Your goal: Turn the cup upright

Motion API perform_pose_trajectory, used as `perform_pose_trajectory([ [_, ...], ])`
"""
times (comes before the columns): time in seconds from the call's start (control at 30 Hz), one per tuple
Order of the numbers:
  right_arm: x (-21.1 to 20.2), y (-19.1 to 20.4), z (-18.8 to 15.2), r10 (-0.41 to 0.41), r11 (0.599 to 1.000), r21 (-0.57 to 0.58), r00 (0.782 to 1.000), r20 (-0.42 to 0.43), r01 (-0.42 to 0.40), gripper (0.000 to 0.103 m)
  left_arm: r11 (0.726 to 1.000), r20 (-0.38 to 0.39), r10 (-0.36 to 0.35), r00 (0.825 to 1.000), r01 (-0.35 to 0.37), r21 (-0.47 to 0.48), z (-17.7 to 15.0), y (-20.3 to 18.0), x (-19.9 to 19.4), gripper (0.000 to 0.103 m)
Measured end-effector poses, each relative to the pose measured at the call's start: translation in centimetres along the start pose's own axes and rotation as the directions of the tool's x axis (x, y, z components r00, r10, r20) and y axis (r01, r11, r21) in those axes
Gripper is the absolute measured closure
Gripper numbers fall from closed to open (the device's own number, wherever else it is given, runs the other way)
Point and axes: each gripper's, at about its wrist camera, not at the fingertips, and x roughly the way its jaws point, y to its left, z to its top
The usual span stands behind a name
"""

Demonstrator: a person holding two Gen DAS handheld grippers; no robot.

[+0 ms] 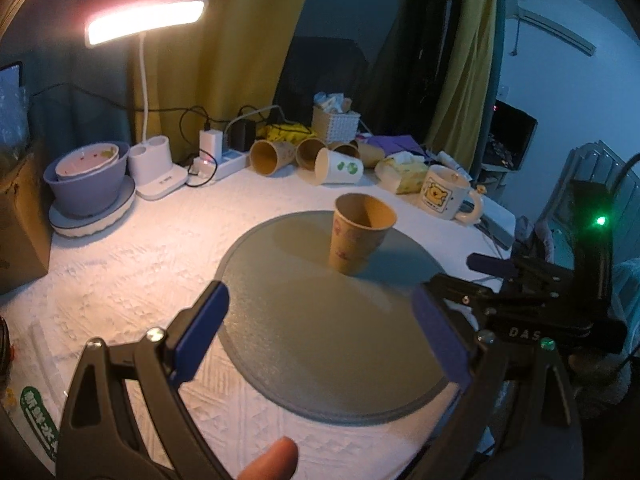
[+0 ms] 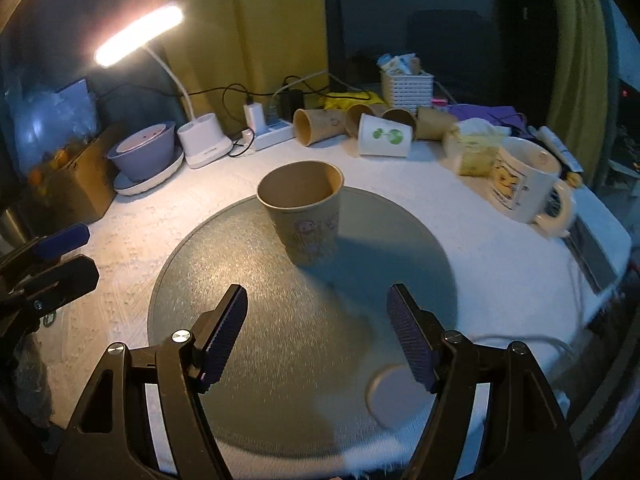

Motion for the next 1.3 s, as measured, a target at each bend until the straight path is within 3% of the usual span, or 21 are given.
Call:
perform_pose_trajectory([
  [0.8, -11.7, 1.8, -1.8, -0.113, 0.993, 0.036, 0.979, 0.172, 0.108, 0.028, 0.996, 0.177, -0.052, 0.983, 0.039, 0.078, 0.7, -3.3, -8.5, 0.009],
  [1.3, -17.4, 3.0, -1.3, -0.141, 0.990, 0.025, 0.949, 0.283, 0.140, 0.028, 0.994, 0.281, -0.029, 0.959, -0.003, 0.113, 1.5, -4.4, -12.6, 0.009],
])
